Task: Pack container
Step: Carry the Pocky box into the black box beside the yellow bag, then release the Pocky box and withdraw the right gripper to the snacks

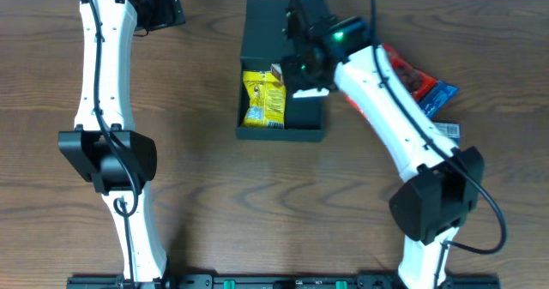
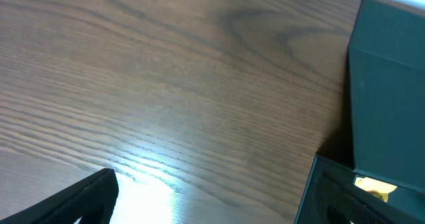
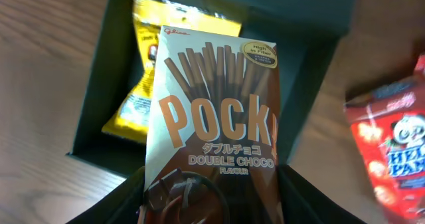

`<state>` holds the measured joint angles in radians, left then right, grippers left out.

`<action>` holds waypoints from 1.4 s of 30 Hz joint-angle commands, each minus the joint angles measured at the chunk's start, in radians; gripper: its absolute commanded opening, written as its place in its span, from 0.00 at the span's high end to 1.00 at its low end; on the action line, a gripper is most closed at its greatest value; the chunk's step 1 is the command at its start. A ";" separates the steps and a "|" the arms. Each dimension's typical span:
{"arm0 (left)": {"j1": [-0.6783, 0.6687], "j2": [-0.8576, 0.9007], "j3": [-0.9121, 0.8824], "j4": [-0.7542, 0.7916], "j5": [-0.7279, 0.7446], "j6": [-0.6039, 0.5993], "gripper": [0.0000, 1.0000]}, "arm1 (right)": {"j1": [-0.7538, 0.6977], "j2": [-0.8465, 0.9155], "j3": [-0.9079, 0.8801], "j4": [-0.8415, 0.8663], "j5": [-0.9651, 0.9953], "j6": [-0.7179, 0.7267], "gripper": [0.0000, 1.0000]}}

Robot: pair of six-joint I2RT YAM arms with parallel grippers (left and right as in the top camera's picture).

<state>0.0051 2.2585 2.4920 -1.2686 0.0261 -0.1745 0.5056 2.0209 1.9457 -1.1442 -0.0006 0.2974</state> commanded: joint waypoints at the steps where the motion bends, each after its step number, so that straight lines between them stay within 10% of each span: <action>1: 0.002 0.014 -0.003 -0.010 -0.006 0.021 0.05 | 0.024 -0.006 -0.058 0.015 0.100 0.188 0.52; 10: 0.002 0.014 -0.003 -0.010 0.012 0.018 0.05 | 0.048 -0.006 -0.217 0.177 0.222 0.353 0.59; 21: 0.002 0.014 -0.003 -0.010 0.019 0.018 0.05 | 0.051 -0.009 -0.311 0.291 0.245 0.304 0.02; 25: 0.002 0.014 -0.003 -0.010 0.019 0.018 0.05 | 0.050 -0.018 -0.257 0.280 0.248 0.240 0.01; 27: 0.002 0.014 -0.003 -0.010 0.019 0.018 0.05 | 0.050 -0.024 -0.208 0.261 0.248 0.216 0.12; 30: 0.002 0.014 -0.003 -0.010 0.019 0.018 0.05 | 0.050 -0.029 -0.149 0.225 0.241 0.191 0.65; 33: 0.002 0.014 -0.003 -0.010 0.019 0.018 0.05 | 0.048 -0.026 -0.154 0.220 0.225 0.167 0.98; 42: 0.002 0.014 -0.003 -0.010 0.019 0.018 0.05 | 0.005 0.027 -0.175 0.240 0.200 0.003 0.99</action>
<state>0.0055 2.2585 2.4924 -1.2755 0.0460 -0.1745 0.5339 2.0270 1.7790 -0.9119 0.1577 0.3645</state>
